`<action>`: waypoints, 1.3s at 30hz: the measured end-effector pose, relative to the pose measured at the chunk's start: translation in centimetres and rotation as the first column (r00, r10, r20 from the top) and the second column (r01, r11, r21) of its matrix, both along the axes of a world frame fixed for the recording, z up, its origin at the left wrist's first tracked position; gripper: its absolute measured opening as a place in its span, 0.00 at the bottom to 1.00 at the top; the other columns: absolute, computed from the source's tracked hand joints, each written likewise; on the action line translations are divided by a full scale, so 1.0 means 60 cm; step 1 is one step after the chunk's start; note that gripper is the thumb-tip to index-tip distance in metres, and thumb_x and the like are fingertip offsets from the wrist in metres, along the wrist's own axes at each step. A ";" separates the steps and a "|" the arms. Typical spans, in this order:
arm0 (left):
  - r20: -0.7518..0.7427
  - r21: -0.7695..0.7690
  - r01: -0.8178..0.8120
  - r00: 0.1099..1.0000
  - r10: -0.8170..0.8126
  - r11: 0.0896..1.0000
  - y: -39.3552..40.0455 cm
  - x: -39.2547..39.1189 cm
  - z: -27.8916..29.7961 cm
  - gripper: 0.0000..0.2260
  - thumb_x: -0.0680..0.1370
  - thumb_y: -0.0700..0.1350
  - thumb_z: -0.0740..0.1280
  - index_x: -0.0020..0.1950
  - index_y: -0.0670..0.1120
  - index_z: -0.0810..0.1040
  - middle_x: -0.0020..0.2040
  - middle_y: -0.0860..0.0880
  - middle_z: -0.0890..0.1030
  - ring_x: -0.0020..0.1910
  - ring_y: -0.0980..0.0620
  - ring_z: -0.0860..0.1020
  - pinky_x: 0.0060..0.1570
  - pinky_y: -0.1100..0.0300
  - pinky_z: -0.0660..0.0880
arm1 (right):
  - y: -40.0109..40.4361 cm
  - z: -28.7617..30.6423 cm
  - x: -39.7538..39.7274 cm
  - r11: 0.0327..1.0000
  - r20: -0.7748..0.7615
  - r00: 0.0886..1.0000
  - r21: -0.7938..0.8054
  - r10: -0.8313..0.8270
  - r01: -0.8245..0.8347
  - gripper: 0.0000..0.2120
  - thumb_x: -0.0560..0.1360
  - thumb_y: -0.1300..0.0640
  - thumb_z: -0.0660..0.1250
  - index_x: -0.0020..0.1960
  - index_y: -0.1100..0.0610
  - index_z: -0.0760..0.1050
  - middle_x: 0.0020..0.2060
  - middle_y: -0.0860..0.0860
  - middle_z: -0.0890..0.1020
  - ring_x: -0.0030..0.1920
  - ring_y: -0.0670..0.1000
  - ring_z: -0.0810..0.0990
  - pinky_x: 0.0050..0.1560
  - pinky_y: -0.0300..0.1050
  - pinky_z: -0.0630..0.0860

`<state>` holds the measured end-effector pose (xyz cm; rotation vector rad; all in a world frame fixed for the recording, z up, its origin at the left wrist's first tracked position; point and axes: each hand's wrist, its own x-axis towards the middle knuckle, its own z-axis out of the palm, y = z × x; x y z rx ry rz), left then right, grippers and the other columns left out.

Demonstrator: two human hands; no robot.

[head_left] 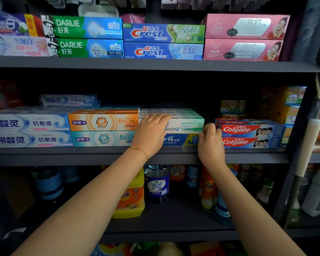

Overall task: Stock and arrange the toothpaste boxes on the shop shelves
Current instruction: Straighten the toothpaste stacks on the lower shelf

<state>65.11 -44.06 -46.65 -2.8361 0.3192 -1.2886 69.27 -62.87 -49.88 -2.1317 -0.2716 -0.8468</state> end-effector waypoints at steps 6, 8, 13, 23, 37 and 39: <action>-0.013 0.005 0.011 1.000 -0.011 1.000 0.000 -0.001 0.001 0.22 0.77 0.40 0.70 0.71 0.43 0.72 0.68 0.44 0.76 0.68 0.42 0.73 0.72 0.49 0.63 | 0.003 -0.003 0.004 1.000 0.025 1.000 0.014 -0.012 0.012 0.08 0.82 0.58 0.60 0.60 0.59 0.68 0.55 0.59 0.72 0.49 0.56 0.74 0.46 0.57 0.77; -0.019 0.010 0.017 1.000 -0.017 1.000 -0.001 -0.001 0.002 0.23 0.78 0.41 0.69 0.72 0.43 0.71 0.69 0.43 0.75 0.69 0.42 0.72 0.72 0.49 0.62 | 0.003 -0.004 0.005 1.000 0.022 1.000 0.020 -0.015 0.015 0.09 0.82 0.58 0.60 0.60 0.60 0.68 0.56 0.59 0.72 0.50 0.56 0.74 0.46 0.55 0.78; -0.013 0.016 -0.004 1.000 0.004 1.000 0.007 -0.005 -0.004 0.30 0.81 0.48 0.63 0.80 0.46 0.55 0.80 0.45 0.58 0.79 0.45 0.54 0.77 0.53 0.44 | 0.019 -0.003 -0.008 0.994 0.293 0.953 -0.060 -0.074 0.096 0.13 0.78 0.62 0.64 0.61 0.65 0.68 0.56 0.62 0.72 0.53 0.59 0.73 0.51 0.54 0.76; -0.046 0.142 -0.137 0.988 0.145 0.980 0.033 -0.001 0.012 0.29 0.75 0.60 0.61 0.71 0.44 0.71 0.65 0.45 0.77 0.67 0.44 0.73 0.77 0.40 0.42 | 0.075 0.066 0.003 0.845 0.219 0.976 -0.524 0.010 0.109 0.25 0.74 0.50 0.56 0.67 0.60 0.72 0.60 0.58 0.79 0.62 0.60 0.76 0.70 0.59 0.62; -0.215 -0.148 0.110 0.967 -0.141 0.983 0.006 -0.073 0.098 0.07 0.73 0.47 0.64 0.37 0.46 0.76 0.35 0.48 0.76 0.32 0.45 0.77 0.32 0.54 0.73 | 0.035 0.071 -0.105 0.902 0.101 0.981 -0.418 0.163 -0.107 0.10 0.71 0.63 0.62 0.52 0.59 0.72 0.43 0.56 0.76 0.43 0.59 0.75 0.43 0.51 0.67; -0.331 -0.202 0.075 0.933 -0.141 0.976 -0.005 -0.083 0.113 0.09 0.73 0.47 0.62 0.34 0.47 0.74 0.31 0.49 0.75 0.28 0.45 0.75 0.27 0.56 0.72 | 0.010 0.093 -0.121 0.860 -0.035 0.985 -0.483 0.166 -0.162 0.07 0.72 0.61 0.60 0.48 0.61 0.74 0.40 0.54 0.75 0.40 0.59 0.75 0.40 0.51 0.70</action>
